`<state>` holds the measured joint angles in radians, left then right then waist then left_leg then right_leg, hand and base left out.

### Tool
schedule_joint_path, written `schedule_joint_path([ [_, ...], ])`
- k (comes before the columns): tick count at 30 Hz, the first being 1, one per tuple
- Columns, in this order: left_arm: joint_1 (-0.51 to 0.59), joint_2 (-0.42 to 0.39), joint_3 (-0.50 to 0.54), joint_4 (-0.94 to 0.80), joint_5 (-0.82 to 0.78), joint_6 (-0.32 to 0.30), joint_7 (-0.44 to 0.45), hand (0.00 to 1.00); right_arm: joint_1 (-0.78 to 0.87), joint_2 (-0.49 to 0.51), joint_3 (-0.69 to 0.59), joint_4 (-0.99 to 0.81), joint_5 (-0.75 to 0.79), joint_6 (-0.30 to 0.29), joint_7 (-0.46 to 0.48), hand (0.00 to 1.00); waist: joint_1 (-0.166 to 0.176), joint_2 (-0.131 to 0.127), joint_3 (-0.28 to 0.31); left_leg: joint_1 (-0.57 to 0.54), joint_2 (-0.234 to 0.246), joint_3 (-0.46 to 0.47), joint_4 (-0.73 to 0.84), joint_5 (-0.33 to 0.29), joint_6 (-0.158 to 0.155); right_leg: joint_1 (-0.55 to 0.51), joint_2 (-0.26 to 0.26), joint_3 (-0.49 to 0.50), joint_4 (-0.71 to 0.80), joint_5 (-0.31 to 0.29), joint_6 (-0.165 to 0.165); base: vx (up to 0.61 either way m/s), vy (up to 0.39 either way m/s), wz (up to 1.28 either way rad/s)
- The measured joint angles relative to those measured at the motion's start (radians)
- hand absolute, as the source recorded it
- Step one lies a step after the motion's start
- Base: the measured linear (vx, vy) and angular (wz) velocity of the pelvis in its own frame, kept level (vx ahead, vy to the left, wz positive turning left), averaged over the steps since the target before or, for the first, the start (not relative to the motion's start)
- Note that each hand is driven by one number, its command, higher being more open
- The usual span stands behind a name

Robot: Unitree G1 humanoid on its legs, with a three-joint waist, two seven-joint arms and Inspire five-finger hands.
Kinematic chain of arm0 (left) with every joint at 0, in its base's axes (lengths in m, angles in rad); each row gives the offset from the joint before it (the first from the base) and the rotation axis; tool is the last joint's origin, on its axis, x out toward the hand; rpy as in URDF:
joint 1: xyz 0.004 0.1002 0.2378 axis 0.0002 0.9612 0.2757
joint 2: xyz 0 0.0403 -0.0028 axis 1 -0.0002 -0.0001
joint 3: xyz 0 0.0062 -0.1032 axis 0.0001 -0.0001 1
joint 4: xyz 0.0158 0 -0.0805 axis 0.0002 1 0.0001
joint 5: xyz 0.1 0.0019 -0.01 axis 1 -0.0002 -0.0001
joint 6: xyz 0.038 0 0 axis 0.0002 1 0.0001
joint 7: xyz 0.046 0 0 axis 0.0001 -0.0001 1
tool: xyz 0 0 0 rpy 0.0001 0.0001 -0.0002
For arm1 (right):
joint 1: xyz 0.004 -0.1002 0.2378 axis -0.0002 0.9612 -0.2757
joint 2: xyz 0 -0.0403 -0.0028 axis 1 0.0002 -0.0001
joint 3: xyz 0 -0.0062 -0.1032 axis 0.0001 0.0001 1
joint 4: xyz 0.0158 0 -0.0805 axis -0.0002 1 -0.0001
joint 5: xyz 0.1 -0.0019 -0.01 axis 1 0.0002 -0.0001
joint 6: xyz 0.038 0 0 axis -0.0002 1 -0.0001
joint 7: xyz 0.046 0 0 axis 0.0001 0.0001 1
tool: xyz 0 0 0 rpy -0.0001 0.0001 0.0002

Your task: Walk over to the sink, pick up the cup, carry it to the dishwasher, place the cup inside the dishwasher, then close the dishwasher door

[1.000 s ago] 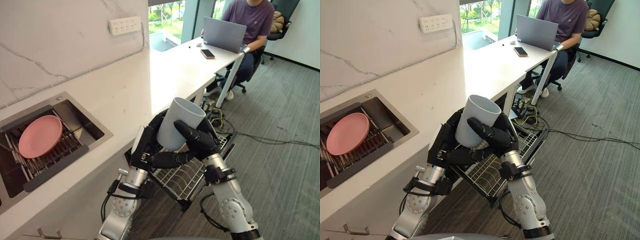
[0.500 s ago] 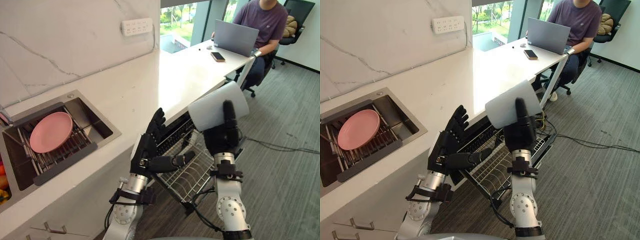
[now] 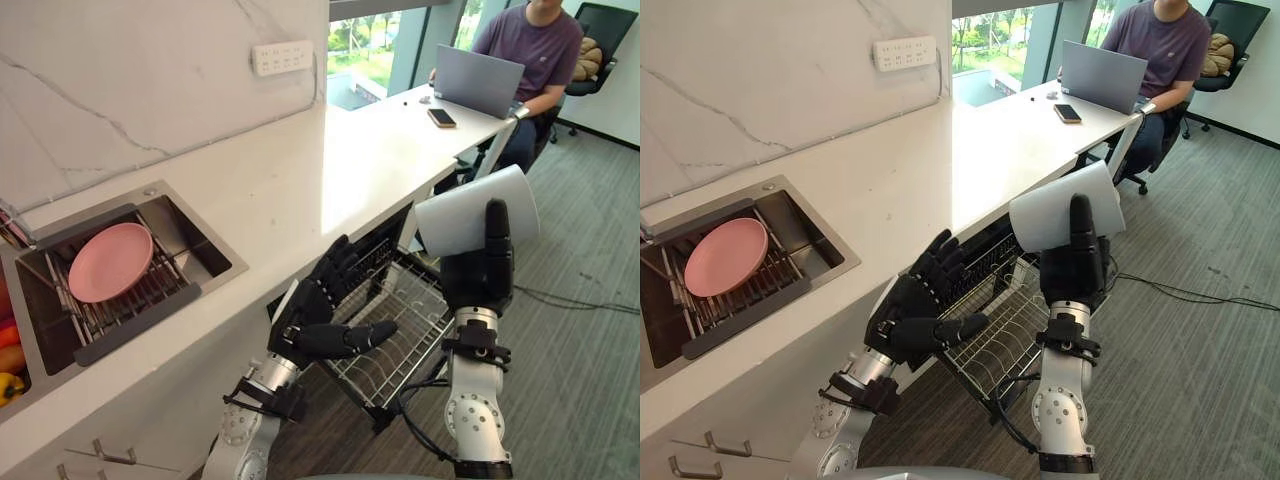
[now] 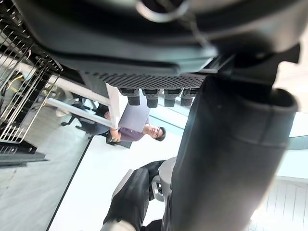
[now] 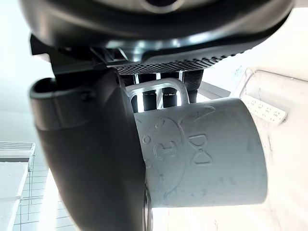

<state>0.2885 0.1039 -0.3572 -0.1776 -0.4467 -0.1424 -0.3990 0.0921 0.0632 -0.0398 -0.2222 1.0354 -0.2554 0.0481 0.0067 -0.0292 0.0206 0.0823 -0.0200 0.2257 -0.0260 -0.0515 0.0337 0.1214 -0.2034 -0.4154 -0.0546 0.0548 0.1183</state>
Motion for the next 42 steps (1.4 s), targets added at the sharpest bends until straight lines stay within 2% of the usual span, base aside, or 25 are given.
schedule_joint_path([
  [3,0.011,0.02,-0.018,0.054,0.0,0.066,-0.073,1.0,0.015,-0.007,-0.044,0.0,-0.107,0.053,-0.01,0.0,-0.007,0.0,0.0,0.0,0.0,0.002,-0.001,0.0,0.0,-0.002,0.0,0.001,0.0,0.0,0.0,0.0,0.0,0.0],
  [7,0.032,0.061,-0.009,0.132,0.044,0.149,-0.101,1.0,0.061,-0.069,-0.074,0.023,-0.272,0.188,-0.006,0.0,-0.024,0.0,0.0,-0.003,0.0,0.005,-0.001,0.0,0.0,-0.007,0.0,0.003,0.0,0.0,0.0,-0.01,-0.014,-0.02],
  [9,0.037,0.075,0.005,0.173,0.116,0.158,-0.073,1.0,0.071,-0.109,-0.077,0.057,-0.332,0.243,0.003,0.0,-0.024,0.0,0.0,-0.007,0.0,0.006,-0.001,0.0,0.0,-0.01,0.001,0.004,0.0,0.0,0.0,-0.02,-0.013,-0.02],
  [11,0.055,0.087,0.039,0.223,0.174,0.165,-0.005,1.0,0.072,-0.151,-0.081,0.106,-0.419,0.317,0.016,0.0,-0.023,0.0,0.001,-0.02,0.0,0.003,0.007,0.0,0.0,-0.019,0.0,0.002,-0.001,0.0,0.0,0.0,-0.003,0.02],
  [14,0.08,0.078,0.096,0.279,0.177,0.179,0.046,1.0,0.072,-0.183,-0.081,0.164,-0.522,0.358,0.018,0.0,-0.021,0.001,0.004,-0.031,0.0,-0.011,0.015,-0.001,-0.001,-0.019,0.0,-0.006,-0.001,0.0,0.0,-0.02,-0.026,0.14],
  [15,0.088,0.08,0.129,0.311,0.197,0.181,0.058,1.0,0.072,-0.203,-0.083,0.182,-0.621,0.378,0.018,0.0,-0.019,-0.002,0.013,-0.042,0.0,-0.024,0.025,-0.001,-0.001,-0.018,0.0,-0.02,-0.001,0.0,0.0,-0.04,-0.04,0.25],
  [17,0.088,0.086,0.146,0.351,0.218,0.181,0.07,1.0,0.067,-0.232,-0.082,0.201,-0.682,0.394,0.026,0.0,-0.008,0.0,0.025,-0.051,0.0,-0.032,0.033,0.0,0.0,-0.019,-0.001,-0.029,-0.001,0.0,0.0,-0.03,-0.027,0.19],
  [22,0.111,0.105,0.141,0.505,0.28,0.177,0.075,1.0,-0.066,-0.308,-0.08,0.432,-0.838,0.415,0.051,0.0,0.008,0.021,0.048,-0.082,-0.008,-0.06,0.035,0.018,0.003,-0.036,-0.004,-0.058,-0.002,0.0,0.001,-0.05,-0.026,0.18],
  [24,0.096,0.106,0.136,0.544,0.253,0.169,0.074,1.0,-0.126,-0.338,-0.079,0.526,-0.904,0.415,0.032,0.0,0.008,0.029,0.075,-0.104,-0.014,-0.09,0.033,0.036,0.005,-0.04,-0.006,-0.084,-0.004,0.001,0.004,-0.07,-0.023,0.42],
  [26,0.054,0.096,0.142,0.602,0.174,0.138,0.071,1.0,-0.201,-0.384,-0.077,0.669,-0.924,0.415,0.01,0.0,0.038,0.047,0.113,-0.121,-0.016,-0.12,0.028,0.058,0.004,-0.042,-0.005,-0.113,-0.004,0.006,0.01,-0.09,-0.016,0.4],
  [28,0.036,0.076,0.164,0.65,0.136,0.12,0.063,1.0,-0.241,-0.408,-0.063,0.733,-0.935,0.415,0.003,0.0,0.045,0.059,0.123,-0.135,-0.019,-0.137,0.026,0.07,0.006,-0.047,-0.005,-0.132,-0.004,0.008,0.012,-0.07,0.003,0.33],
  [30,0.003,0.067,0.184,0.701,0.102,0.1,0.053,1.0,-0.313,-0.438,-0.05,0.81,-0.953,0.415,-0.002,0.0,0.053,0.073,0.16,-0.151,-0.02,-0.154,0.026,0.083,0.005,-0.056,-0.005,-0.147,-0.004,0.014,0.009,-0.09,0.017,0.29],
  [32,-0.055,0.066,0.206,0.753,0.084,0.07,0.048,1.0,-0.467,-0.498,-0.018,0.938,-0.961,0.414,-0.005,0.0,0.059,0.091,0.229,-0.193,-0.02,-0.169,0.027,0.108,0.008,-0.088,-0.004,-0.161,-0.005,0.032,0.001,-0.14,0.049,0.19],
  [33,-0.071,0.066,0.209,0.765,0.087,0.062,0.053,1.0,-0.499,-0.515,-0.013,0.959,-0.962,0.414,-0.006,0.0,0.062,0.096,0.246,-0.206,-0.02,-0.173,0.027,0.115,0.01,-0.099,-0.003,-0.163,-0.003,0.038,-0.001,-0.14,0.062,0.22],
  [35,-0.106,0.066,0.229,0.791,0.135,0.028,0.122,1.0,-0.602,-0.563,0.006,1.005,-0.964,0.414,-0.013,0.0,0.075,0.099,0.317,-0.245,-0.021,-0.185,0.031,0.134,0.013,-0.129,-0.003,-0.174,-0.003,0.051,-0.007,-0.09,0.053,0.16],
  [38,-0.132,0.073,0.286,0.848,0.105,0.048,0.153,1.0,-0.684,-0.603,0.048,1.046,-0.99,0.414,-0.013,0.0,0.103,0.099,0.363,-0.273,-0.023,-0.195,0.031,0.142,0.019,-0.153,-0.005,-0.185,0.004,0.055,-0.009,-0.04,0.033,0.1],
  [42,-0.137,0.085,0.312,0.887,0.091,0.049,0.157,1.0,-0.803,-0.621,0.078,1.12,-1.024,0.411,0.009,0.0,0.135,0.101,0.4,-0.303,-0.026,-0.207,0.033,0.15,0.021,-0.177,-0.007,-0.196,0.008,0.055,-0.01,0.02,0.013,0.12],
])
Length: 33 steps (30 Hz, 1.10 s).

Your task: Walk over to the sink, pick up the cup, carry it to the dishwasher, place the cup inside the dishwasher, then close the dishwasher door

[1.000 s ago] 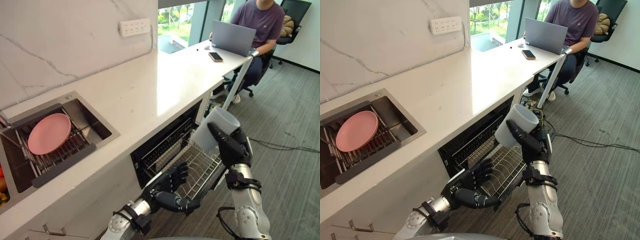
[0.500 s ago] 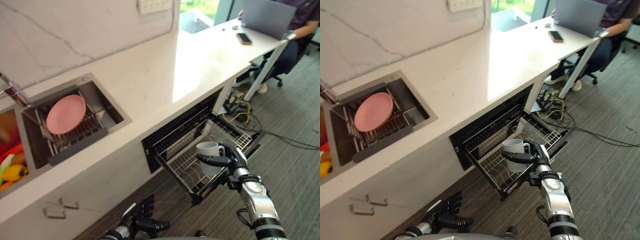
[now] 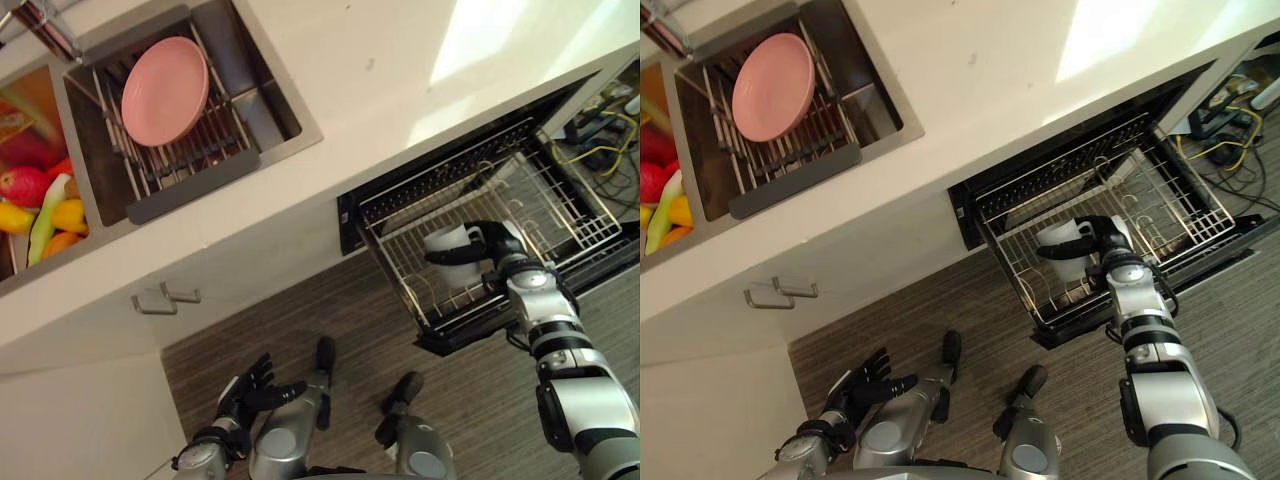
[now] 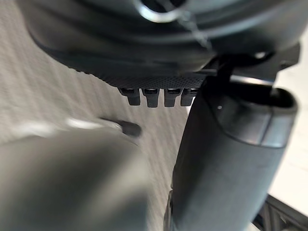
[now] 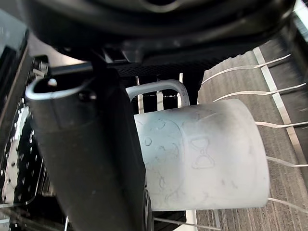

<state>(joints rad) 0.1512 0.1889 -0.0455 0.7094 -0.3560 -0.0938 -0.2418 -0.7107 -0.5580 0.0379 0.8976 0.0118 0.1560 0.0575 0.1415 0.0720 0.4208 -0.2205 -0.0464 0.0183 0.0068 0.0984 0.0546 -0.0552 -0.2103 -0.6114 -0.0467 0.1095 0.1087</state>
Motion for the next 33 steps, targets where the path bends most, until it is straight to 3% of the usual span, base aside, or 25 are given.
schedule_joint_path([
  [14,-0.024,-0.011,-0.003,0.001,-0.048,-0.002,0.003,1.0,-0.205,-0.021,0.127,0.099,-0.051,-0.038,0.118,0.0,0.078,0.004,0.041,-0.032,-0.002,-0.036,0.014,0.001,-0.001,-0.028,-0.014,-0.01,0.063,-0.037,-0.022,0.02,0.006,0.08],
  [25,-0.03,-0.013,-0.002,0.008,-0.056,0.0,0.002,1.0,-0.223,0.002,0.116,0.151,-0.043,-0.003,0.12,0.0,0.086,0.001,0.043,-0.033,0.002,-0.044,0.008,0.009,-0.007,-0.028,-0.009,-0.019,0.066,-0.042,-0.024,0.0,-0.002,0.01],
  [26,-0.03,-0.013,-0.002,0.01,-0.056,0.0,0.002,1.0,-0.223,0.009,0.101,0.164,-0.038,0.003,0.12,1.0,0.086,0.0,0.043,-0.03,0.005,-0.045,0.006,0.01,-0.008,-0.027,-0.007,-0.02,0.066,-0.043,-0.024,0.0,0.0,0.0],
  [33,-0.031,-0.013,0.0,0.013,-0.055,-0.001,0.002,1.0,-0.211,0.018,0.096,0.196,0.001,0.025,0.13,1.0,0.086,-0.004,0.046,-0.018,0.015,-0.045,-0.01,0.019,-0.018,-0.022,0.002,-0.019,0.066,-0.047,-0.028,0.0,0.0,0.0],
])
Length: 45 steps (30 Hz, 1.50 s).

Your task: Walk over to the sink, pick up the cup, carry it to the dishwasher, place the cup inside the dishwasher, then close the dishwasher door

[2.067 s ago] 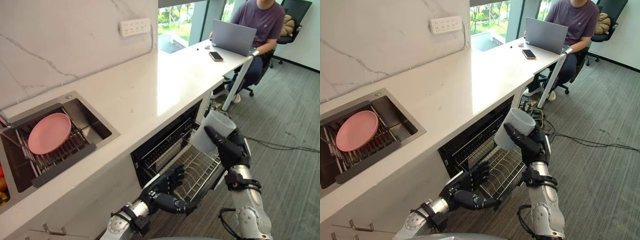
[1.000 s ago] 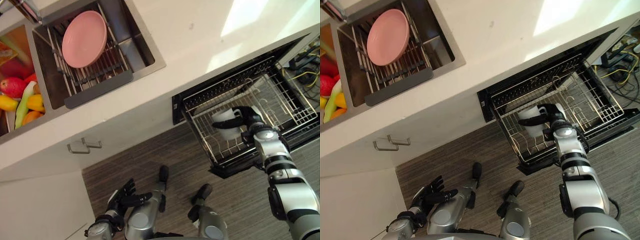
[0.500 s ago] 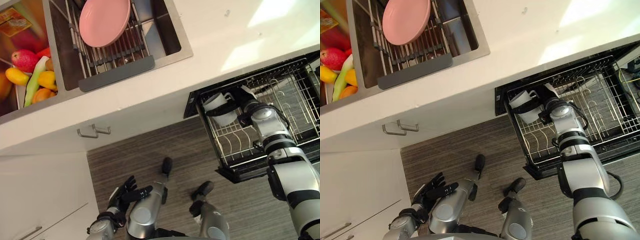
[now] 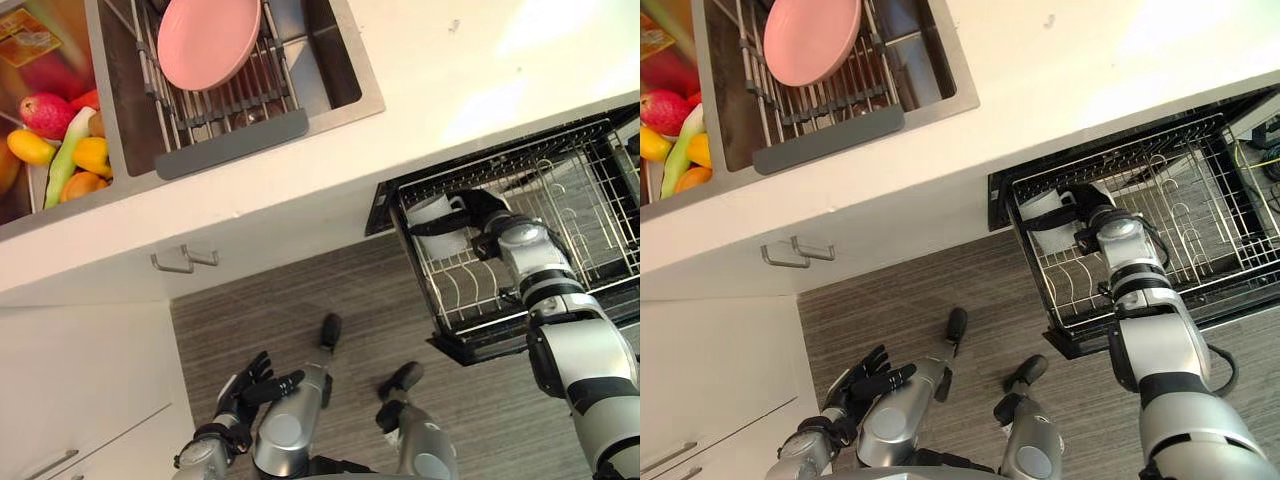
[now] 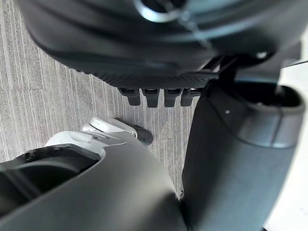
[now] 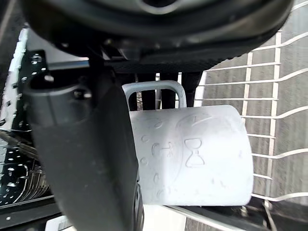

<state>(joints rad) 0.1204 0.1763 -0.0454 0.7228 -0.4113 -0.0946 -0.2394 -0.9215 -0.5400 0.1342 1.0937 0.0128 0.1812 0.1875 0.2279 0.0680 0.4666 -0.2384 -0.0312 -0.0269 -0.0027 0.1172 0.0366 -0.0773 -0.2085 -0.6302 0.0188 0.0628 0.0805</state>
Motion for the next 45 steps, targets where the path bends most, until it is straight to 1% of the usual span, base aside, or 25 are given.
schedule_joint_path([
  [3,0.0,0.0,0.0,0.0,0.001,0.0,0.0,1.0,0.017,0.002,0.0,0.0,0.008,0.003,0.01,1.0,0.001,-0.002,0.001,0.013,0.008,0.0,-0.025,0.015,-0.004,0.001,0.004,0.001,0.0,-0.002,-0.002,0.0,-0.012,-0.01],
  [7,-0.004,0.001,0.001,0.0,0.011,-0.001,0.002,1.0,0.034,0.016,-0.001,-0.001,0.038,0.004,0.015,1.0,0.0,-0.013,0.006,0.029,0.02,0.0,-0.047,0.029,-0.013,0.003,0.016,0.005,0.0,-0.004,-0.006,0.0,-0.043,-0.03],
  [9,-0.007,0.001,0.001,0.0,0.021,-0.001,0.006,1.0,0.046,0.016,-0.001,-0.021,0.046,0.005,0.018,1.0,0.0,-0.014,0.006,0.037,0.025,0.001,-0.064,0.038,-0.016,0.004,0.021,0.007,-0.001,-0.005,-0.007,-0.02,-0.041,-0.04],
  [12,-0.007,0.002,0.008,0.002,0.028,0.002,0.021,1.0,0.084,0.017,-0.003,-0.094,0.075,0.006,0.022,1.0,-0.001,-0.024,0.004,0.047,0.034,0.007,-0.075,0.042,-0.02,0.005,0.03,0.015,-0.002,-0.006,-0.008,-0.01,-0.052,-0.07],
  [16,-0.007,0.007,0.032,0.008,0.056,0.001,0.022,1.0,0.158,0.038,-0.008,-0.231,0.125,0.008,0.021,1.0,-0.011,-0.055,-0.007,0.057,0.045,0.011,-0.083,0.048,-0.026,0.01,0.043,0.023,-0.011,-0.006,-0.009,0.0,-0.049,-0.06],
  [18,-0.007,0.011,0.05,0.026,0.061,0.001,0.025,1.0,0.216,0.063,-0.013,-0.33,0.144,0.008,0.007,1.0,-0.027,-0.074,-0.017,0.066,0.047,0.01,-0.083,0.047,-0.03,0.023,0.049,0.023,-0.021,-0.005,-0.009,0.01,-0.049,-0.01],
  [21,-0.004,0.015,0.062,0.029,0.079,0.001,0.037,1.0,0.274,0.079,-0.022,-0.41,0.156,0.003,0.004,1.0,-0.037,-0.093,-0.027,0.072,0.048,0.012,-0.083,0.046,-0.032,0.029,0.052,0.025,-0.024,-0.005,-0.009,0.0,-0.021,-0.02],
  [23,0.002,0.015,0.088,0.032,0.096,-0.001,0.043,1.0,0.32,0.117,-0.041,-0.467,0.16,-0.014,0.0,1.0,-0.051,-0.116,-0.041,0.073,0.05,0.017,-0.083,0.045,-0.033,0.03,0.054,0.029,-0.031,-0.001,-0.009,-0.01,-0.016,-0.06],
  [25,0.003,0.018,0.098,0.037,0.099,-0.003,0.045,1.0,0.357,0.143,-0.052,-0.517,0.16,-0.027,-0.011,1.0,-0.053,-0.133,-0.051,0.077,0.052,0.029,-0.083,0.043,-0.035,0.031,0.058,0.042,-0.042,0.006,-0.009,0.0,-0.022,-0.18],
  [26,0.004,0.017,0.107,0.041,0.1,-0.004,0.048,1.0,0.377,0.156,-0.058,-0.552,0.159,-0.039,-0.018,1.0,-0.053,-0.139,-0.055,0.082,0.052,0.038,-0.083,0.042,-0.036,0.031,0.059,0.052,-0.044,0.009,-0.009,0.0,-0.019,-0.22],
  [28,0.005,0.01,0.125,0.051,0.119,-0.011,0.055,1.0,0.408,0.164,-0.063,-0.607,0.157,-0.055,-0.026,1.0,-0.057,-0.142,-0.058,0.094,0.052,0.044,-0.083,0.04,-0.038,0.042,0.06,0.058,-0.048,0.012,-0.008,-0.01,-0.01,-0.13],
  [30,0.013,0.009,0.132,0.067,0.122,-0.017,0.067,1.0,0.456,0.19,-0.087,-0.666,0.15,-0.084,-0.039,1.0,-0.062,-0.15,-0.077,0.101,0.053,0.053,-0.083,0.035,-0.044,0.048,0.062,0.067,-0.06,0.015,-0.007,-0.01,-0.008,-0.13],
  [32,0.047,0.003,0.16,0.072,0.141,-0.022,0.083,1.0,0.533,0.227,-0.099,-0.744,0.141,-0.118,-0.055,1.0,-0.071,-0.169,-0.126,0.104,0.055,0.066,-0.083,0.028,-0.044,0.049,0.064,0.079,-0.072,0.017,-0.006,0.03,-0.02,-0.16],
  [34,0.064,-0.002,0.175,0.079,0.157,-0.023,0.09,1.0,0.587,0.246,-0.11,-0.796,0.14,-0.134,-0.052,1.0,-0.082,-0.174,-0.154,0.113,0.055,0.07,-0.083,0.023,-0.044,0.058,0.064,0.082,-0.075,0.017,-0.006,0.05,-0.024,-0.09],
  [37,0.075,-0.008,0.184,0.103,0.18,-0.029,0.105,1.0,0.689,0.268,-0.13,-0.902,0.124,-0.153,-0.042,1.0,-0.086,-0.174,-0.196,0.136,0.056,0.095,-0.083,0.01,-0.046,0.067,0.065,0.108,-0.077,0.016,-0.005,0.05,-0.01,-0.23],
  [39,0.101,-0.03,0.225,0.113,0.197,-0.046,0.112,1.0,0.766,0.294,-0.154,-0.995,0.125,-0.172,-0.026,1.0,-0.112,-0.173,-0.233,0.145,0.056,0.111,-0.083,0.002,-0.046,0.068,0.066,0.124,-0.078,0.016,-0.004,0.05,-0.004,-0.23],
  [40,0.108,-0.034,0.234,0.114,0.197,-0.05,0.112,1.0,0.787,0.306,-0.17,-1.023,0.128,-0.181,-0.019,1.0,-0.117,-0.173,-0.24,0.148,0.056,0.117,-0.083,0.0,-0.046,0.068,0.066,0.13,-0.078,0.016,-0.004,0.06,-0.001,-0.23],
  [41,0.122,-0.041,0.245,0.115,0.197,-0.057,0.116,1.0,0.826,0.325,-0.199,-1.074,0.159,-0.195,-0.003,1.0,-0.13,-0.172,-0.253,0.155,0.056,0.124,-0.083,-0.004,-0.044,0.071,0.066,0.137,-0.079,0.016,-0.004,0.05,0.001,-0.16],
  [42,0.129,-0.041,0.244,0.116,0.198,-0.06,0.12,1.0,0.842,0.334,-0.214,-1.099,0.173,-0.2,0.007,1.0,-0.137,-0.171,-0.256,0.16,0.057,0.126,-0.083,-0.008,-0.044,0.075,0.066,0.139,-0.08,0.015,-0.004,0.05,0.004,-0.22],
  [43,0.144,-0.043,0.245,0.119,0.198,-0.066,0.128,1.0,0.874,0.351,-0.242,-1.144,0.204,-0.206,0.027,1.0,-0.148,-0.17,-0.272,0.168,0.058,0.138,-0.083,-0.018,-0.048,0.077,0.064,0.152,-0.082,0.015,-0.003,0.05,0.011,-0.32],
  [45,0.155,-0.054,0.266,0.14,0.198,-0.069,0.132,1.0,0.918,0.371,-0.281,-1.206,0.265,-0.221,0.058,1.0,-0.156,-0.167,-0.295,0.186,0.06,0.162,-0.083,-0.029,-0.049,0.084,0.064,0.175,-0.087,0.015,-0.003,0.06,0.01,-0.35],
])
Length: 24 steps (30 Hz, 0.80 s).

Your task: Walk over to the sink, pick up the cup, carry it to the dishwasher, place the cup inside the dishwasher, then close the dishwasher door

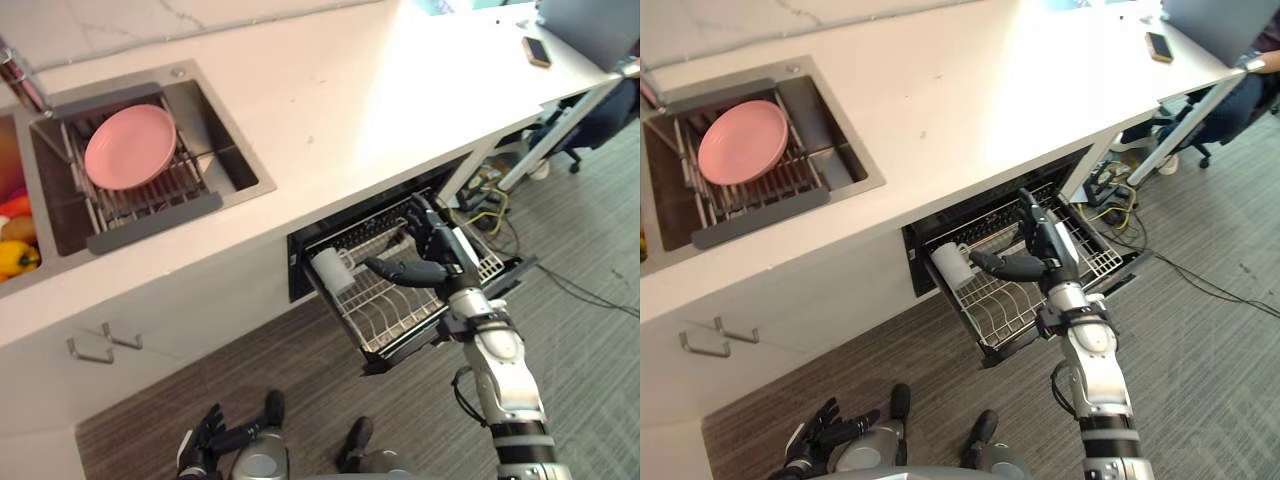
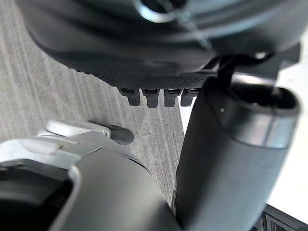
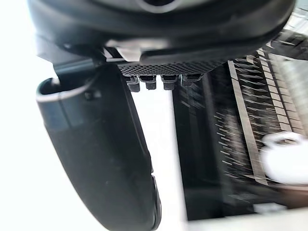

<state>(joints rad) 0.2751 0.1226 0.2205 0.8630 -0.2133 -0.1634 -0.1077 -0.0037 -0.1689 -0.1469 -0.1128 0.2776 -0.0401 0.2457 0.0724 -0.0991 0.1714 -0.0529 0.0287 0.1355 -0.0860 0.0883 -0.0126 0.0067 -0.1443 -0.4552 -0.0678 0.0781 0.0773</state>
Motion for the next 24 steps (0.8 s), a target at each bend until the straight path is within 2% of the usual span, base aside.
schedule_joint_path([
  [3,0.018,-0.037,0.062,0.014,0.002,-0.02,0.029,1.0,0.047,0.046,-0.051,-0.097,0.135,-0.037,0.041,1.0,-0.026,0.011,-0.024,0.031,0.001,0.024,0.0,-0.01,0.006,0.02,0.001,0.021,-0.005,-0.002,0.001,0.08,0.007,-0.24],
  [5,0.031,-0.064,0.09,0.013,-0.006,-0.044,0.061,1.0,0.066,0.095,-0.064,-0.177,0.21,-0.096,0.065,1.0,-0.035,0.023,-0.039,0.059,0.003,0.045,0.0,-0.018,0.004,0.041,0.003,0.035,-0.014,-0.001,0.002,0.06,0.003,-0.23],
  [7,0.035,-0.09,0.103,0.013,-0.04,-0.058,0.079,1.0,0.075,0.117,-0.059,-0.228,0.213,-0.146,0.091,1.0,-0.036,0.033,-0.053,0.076,0.003,0.05,0.0,-0.024,0.005,0.057,0.004,0.039,-0.017,-0.002,0.003,0.05,0.003,-0.13],
  [8,0.035,-0.099,0.106,0.01,-0.059,-0.065,0.087,1.0,0.074,0.12,-0.044,-0.254,0.217,-0.178,0.108,1.0,-0.035,0.04,-0.064,0.083,0.003,0.05,0.0,-0.027,0.005,0.064,0.003,0.039,-0.017,-0.004,0.005,0.04,0.007,-0.02],
  [10,0.037,-0.105,0.106,0.005,-0.069,-0.069,0.096,1.0,0.072,0.12,-0.015,-0.281,0.242,-0.204,0.125,1.0,-0.034,0.044,-0.073,0.089,0.003,0.047,0.0,-0.028,0.005,0.073,0.003,0.034,-0.017,-0.006,0.006,0.01,0.005,0.06],
  [14,0.037,-0.13,0.112,-0.009,-0.125,-0.079,0.108,1.0,0.07,0.12,0.09,-0.333,0.26,-0.231,0.14,1.0,-0.029,0.053,-0.085,0.083,0.0,0.007,0.0,-0.041,0.008,0.115,-0.003,-0.043,-0.016,-0.019,0.013,-0.02,0.001,0.52],
  [16,0.035,-0.139,0.132,-0.008,-0.129,-0.083,0.103,1.0,0.071,0.118,0.103,-0.35,0.261,-0.234,0.133,1.0,-0.036,0.055,-0.087,0.078,0.036,0.196,0.029,-0.062,0.011,0.154,-0.018,-0.141,-0.016,-0.027,0.025,-0.01,0.044,1.41],
  [17,0.034,-0.144,0.131,-0.001,-0.125,-0.093,0.093,1.0,0.07,0.1,0.092,-0.359,0.262,-0.242,0.105,1.0,-0.041,0.063,-0.097,0.07,0.07,0.34,0.06,-0.062,0.012,0.183,-0.03,-0.237,-0.017,-0.03,0.031,0.06,0.104,1.63],
  [19,0.034,-0.148,0.131,0.013,-0.1,-0.104,0.079,1.0,0.054,0.049,0.053,-0.337,0.262,-0.252,0.054,1.0,-0.041,0.079,-0.107,0.058,0.104,0.481,0.131,-0.061,0.015,0.216,-0.054,-0.342,-0.011,-0.041,0.047,0.05,0.183,1.73],
  [20,0.048,-0.15,0.126,0.014,-0.075,-0.105,0.077,1.0,0.014,0.011,0.036,-0.277,0.263,-0.254,0.042,1.0,-0.015,0.089,-0.1,0.049,0.102,0.46,0.175,-0.09,0.018,0.229,-0.074,-0.356,0.009,-0.047,0.062,0.03,0.179,1.05],
  [21,0.063,-0.155,0.125,0.016,-0.068,-0.105,0.077,1.0,-0.006,-0.001,0.037,-0.243,0.268,-0.252,0.043,1.0,-0.009,0.092,-0.102,0.048,0.096,0.453,0.188,-0.096,0.016,0.236,-0.083,-0.353,0.014,-0.046,0.066,0.04,0.181,0.51],
  [23,0.101,-0.156,0.123,0.027,-0.061,-0.104,0.078,1.0,-0.014,0.006,0.024,-0.211,0.287,-0.252,0.045,1.0,-0.011,0.093,-0.103,0.07,0.037,0.42,0.117,-0.077,0.034,0.254,-0.117,-0.342,0.023,-0.05,0.069,0.06,0.218,0.44],
  [24,0.101,-0.156,0.123,0.027,-0.061,-0.104,0.078,1.0,-0.014,0.006,0.024,-0.211,0.287,-0.252,0.045,1.0,-0.011,0.093,-0.103,0.07,0.037,0.42,0.117,-0.077,0.034,0.254,-0.117,-0.342,0.023,-0.05,0.069,0.06,0.232,0.42],
])
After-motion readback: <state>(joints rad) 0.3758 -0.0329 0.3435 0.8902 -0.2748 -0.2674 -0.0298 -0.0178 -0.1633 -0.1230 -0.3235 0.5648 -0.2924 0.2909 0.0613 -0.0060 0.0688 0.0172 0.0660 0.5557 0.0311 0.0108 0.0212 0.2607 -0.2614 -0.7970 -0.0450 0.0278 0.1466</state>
